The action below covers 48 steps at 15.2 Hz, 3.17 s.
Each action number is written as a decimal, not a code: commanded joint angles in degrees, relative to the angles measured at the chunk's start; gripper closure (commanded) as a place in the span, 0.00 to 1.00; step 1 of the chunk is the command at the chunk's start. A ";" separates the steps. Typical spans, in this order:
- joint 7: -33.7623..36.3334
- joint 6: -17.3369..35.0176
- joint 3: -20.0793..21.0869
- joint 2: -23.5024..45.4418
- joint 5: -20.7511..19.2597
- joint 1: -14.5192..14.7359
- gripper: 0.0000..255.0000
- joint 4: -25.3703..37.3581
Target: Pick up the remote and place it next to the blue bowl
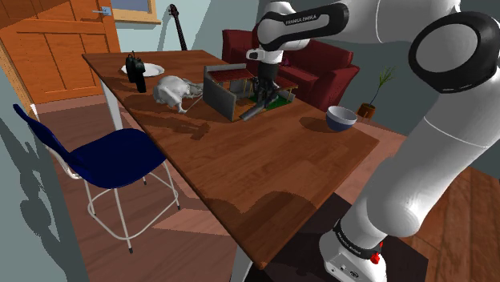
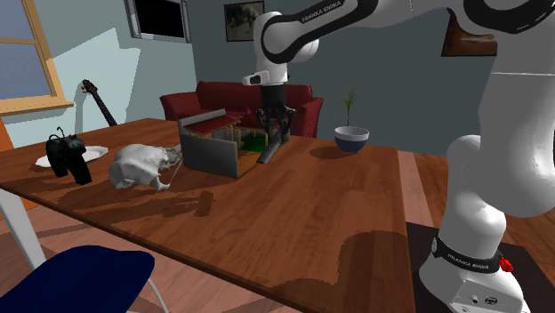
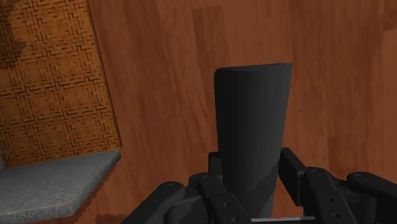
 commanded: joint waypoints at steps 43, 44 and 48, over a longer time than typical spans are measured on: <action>-31.10 17.17 -15.77 7.45 1.48 -14.74 1.00 -9.68; -31.27 17.89 -15.74 7.90 1.76 -14.80 1.00 -10.02; -32.03 20.75 -15.53 9.81 2.98 -15.06 1.00 -11.24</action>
